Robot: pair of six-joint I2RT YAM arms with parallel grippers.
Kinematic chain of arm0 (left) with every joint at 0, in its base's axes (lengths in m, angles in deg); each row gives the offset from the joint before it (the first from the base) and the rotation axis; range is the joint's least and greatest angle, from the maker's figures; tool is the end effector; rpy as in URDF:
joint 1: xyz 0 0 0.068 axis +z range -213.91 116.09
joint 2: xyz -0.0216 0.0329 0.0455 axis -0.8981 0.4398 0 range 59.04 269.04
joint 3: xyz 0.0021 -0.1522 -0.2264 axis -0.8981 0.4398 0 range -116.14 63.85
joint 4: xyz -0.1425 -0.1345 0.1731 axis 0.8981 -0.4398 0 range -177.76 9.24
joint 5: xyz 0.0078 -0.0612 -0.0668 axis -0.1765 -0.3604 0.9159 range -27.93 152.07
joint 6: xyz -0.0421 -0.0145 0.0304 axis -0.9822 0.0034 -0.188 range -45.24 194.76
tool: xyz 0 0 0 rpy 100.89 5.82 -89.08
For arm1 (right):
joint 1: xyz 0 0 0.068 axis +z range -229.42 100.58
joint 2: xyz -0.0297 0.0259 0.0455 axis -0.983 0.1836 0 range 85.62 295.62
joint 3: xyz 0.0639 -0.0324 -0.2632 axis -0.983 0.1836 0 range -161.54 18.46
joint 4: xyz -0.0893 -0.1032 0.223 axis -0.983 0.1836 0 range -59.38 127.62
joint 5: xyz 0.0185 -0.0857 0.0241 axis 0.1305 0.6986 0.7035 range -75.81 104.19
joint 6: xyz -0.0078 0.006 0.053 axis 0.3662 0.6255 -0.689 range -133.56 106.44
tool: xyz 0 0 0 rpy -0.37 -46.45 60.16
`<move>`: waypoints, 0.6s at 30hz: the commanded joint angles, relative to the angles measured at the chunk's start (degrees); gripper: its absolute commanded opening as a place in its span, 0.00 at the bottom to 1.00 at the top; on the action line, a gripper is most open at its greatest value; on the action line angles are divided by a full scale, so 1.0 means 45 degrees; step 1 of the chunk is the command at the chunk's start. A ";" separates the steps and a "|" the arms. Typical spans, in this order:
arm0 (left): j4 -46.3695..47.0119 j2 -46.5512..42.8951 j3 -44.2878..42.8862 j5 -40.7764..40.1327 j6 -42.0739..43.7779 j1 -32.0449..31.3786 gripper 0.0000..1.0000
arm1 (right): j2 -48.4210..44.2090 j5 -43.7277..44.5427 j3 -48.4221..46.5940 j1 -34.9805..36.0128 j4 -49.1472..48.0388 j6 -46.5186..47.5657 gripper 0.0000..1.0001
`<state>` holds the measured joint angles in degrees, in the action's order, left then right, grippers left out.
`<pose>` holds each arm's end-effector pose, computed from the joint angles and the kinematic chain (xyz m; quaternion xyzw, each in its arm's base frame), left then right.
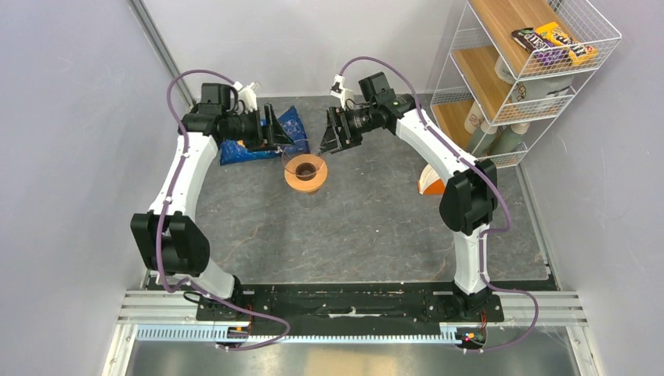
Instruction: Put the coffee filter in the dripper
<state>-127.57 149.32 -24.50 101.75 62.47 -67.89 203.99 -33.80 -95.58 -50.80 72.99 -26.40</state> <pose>0.3326 -0.0460 0.3531 0.0555 0.8867 -0.3613 0.2832 0.3922 0.2443 0.3160 -0.2652 0.8205 0.4728 0.1815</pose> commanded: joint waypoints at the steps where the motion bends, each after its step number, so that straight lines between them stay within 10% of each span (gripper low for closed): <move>1: 0.0796 -0.0993 -0.0020 0.0594 0.0658 0.1608 0.81 | -0.0572 -0.0072 -0.0756 -0.0302 -0.0036 0.0098 0.87; 7: 0.0958 -0.1508 0.1138 -0.1018 0.3495 0.3580 0.81 | -0.1642 -0.0272 -0.0290 -0.1349 0.0144 0.0201 0.91; 10: 0.0084 -0.0422 0.0966 0.0043 0.1638 0.4536 0.78 | -0.2097 -0.0293 0.0144 -0.1879 0.0350 0.0114 0.92; 18: 0.2880 0.0693 0.4185 0.0501 -0.4200 0.4295 0.30 | -0.3082 -0.0179 0.1351 -0.2657 0.0406 -0.0011 0.92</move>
<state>-120.99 151.12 -10.69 102.15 57.05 -46.65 193.11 -33.95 -91.16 -62.69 74.57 -26.42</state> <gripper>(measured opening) 0.392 0.921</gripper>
